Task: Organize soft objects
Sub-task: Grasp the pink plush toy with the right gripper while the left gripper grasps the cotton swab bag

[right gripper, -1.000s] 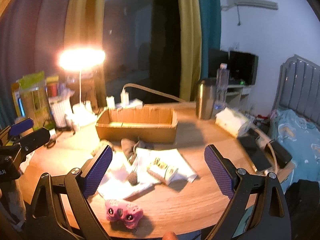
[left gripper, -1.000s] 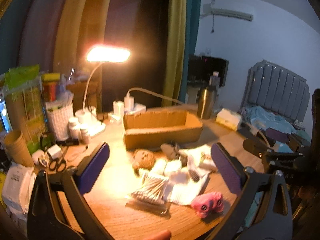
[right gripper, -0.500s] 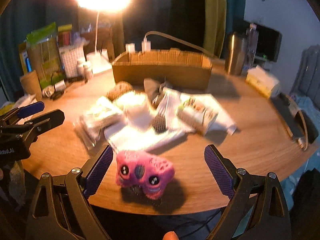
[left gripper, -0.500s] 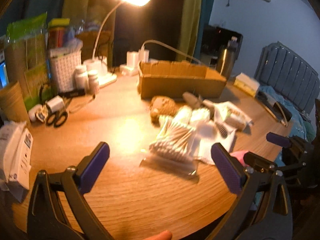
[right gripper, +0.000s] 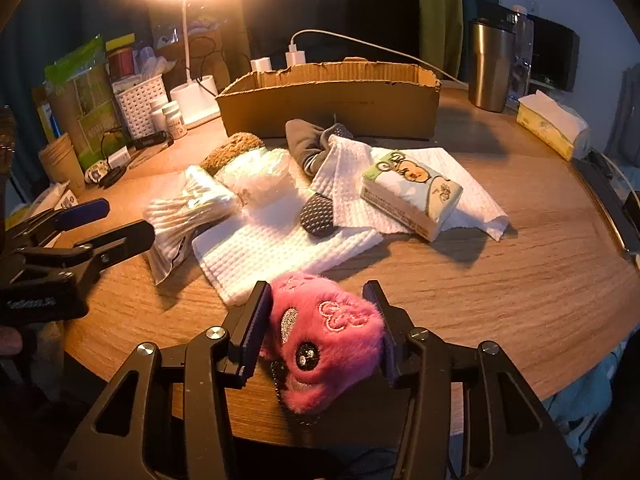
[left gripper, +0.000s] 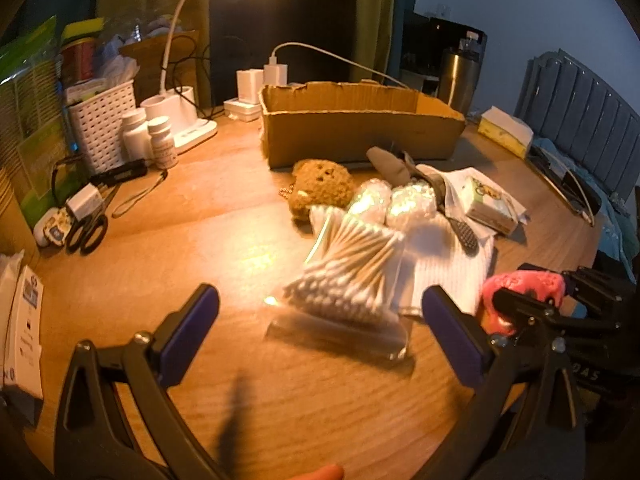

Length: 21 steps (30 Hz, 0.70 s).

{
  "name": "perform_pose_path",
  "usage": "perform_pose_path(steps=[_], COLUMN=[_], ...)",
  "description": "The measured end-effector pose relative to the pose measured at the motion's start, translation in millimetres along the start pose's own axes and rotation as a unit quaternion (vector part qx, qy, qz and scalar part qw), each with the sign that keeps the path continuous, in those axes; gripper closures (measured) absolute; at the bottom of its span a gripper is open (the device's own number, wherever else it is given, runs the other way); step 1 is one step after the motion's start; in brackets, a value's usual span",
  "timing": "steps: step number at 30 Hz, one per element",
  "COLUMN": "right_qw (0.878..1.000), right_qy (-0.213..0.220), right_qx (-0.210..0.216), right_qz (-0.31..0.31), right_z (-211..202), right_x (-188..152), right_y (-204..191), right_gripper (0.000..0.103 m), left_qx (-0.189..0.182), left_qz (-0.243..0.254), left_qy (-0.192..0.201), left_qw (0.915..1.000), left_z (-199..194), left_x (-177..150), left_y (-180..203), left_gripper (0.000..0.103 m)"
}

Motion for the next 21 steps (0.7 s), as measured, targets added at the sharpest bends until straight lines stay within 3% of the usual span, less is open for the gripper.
perform_pose_path(steps=[3, 11, 19, 21], right_qw=[1.000, 0.999, 0.997, 0.997], right_qy=[0.015, 0.040, 0.067, 0.078], right_qx=[0.010, 0.013, 0.027, 0.027], right_qz=[0.005, 0.015, 0.014, 0.010], right_z=[-8, -17, -28, -34], right_x=[5, 24, 38, 42], right_y=[8, 35, 46, 45], right_gripper=[0.064, 0.067, 0.067, 0.067], left_qx=[0.007, 0.031, 0.012, 0.011], left_qz=[0.007, 0.018, 0.023, 0.026], left_qy=[-0.006, -0.037, -0.095, -0.095], left_qw=[0.9999, 0.9987, 0.9952, 0.9951], left_z=[5, 28, 57, 57], left_x=[10, 31, 32, 32], left_y=[5, 16, 22, 24], left_gripper=[0.001, 0.002, 0.042, 0.047])
Point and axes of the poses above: each gripper's, at about its wrist camera, not at the fingertips, and z roughly the way its jaws point, y to its right, x to its top, the point moved 6 cm from there along z, roughly the way its jaws point, and after that the axes turned 15 degrees about -y, right-handed, at the moved point
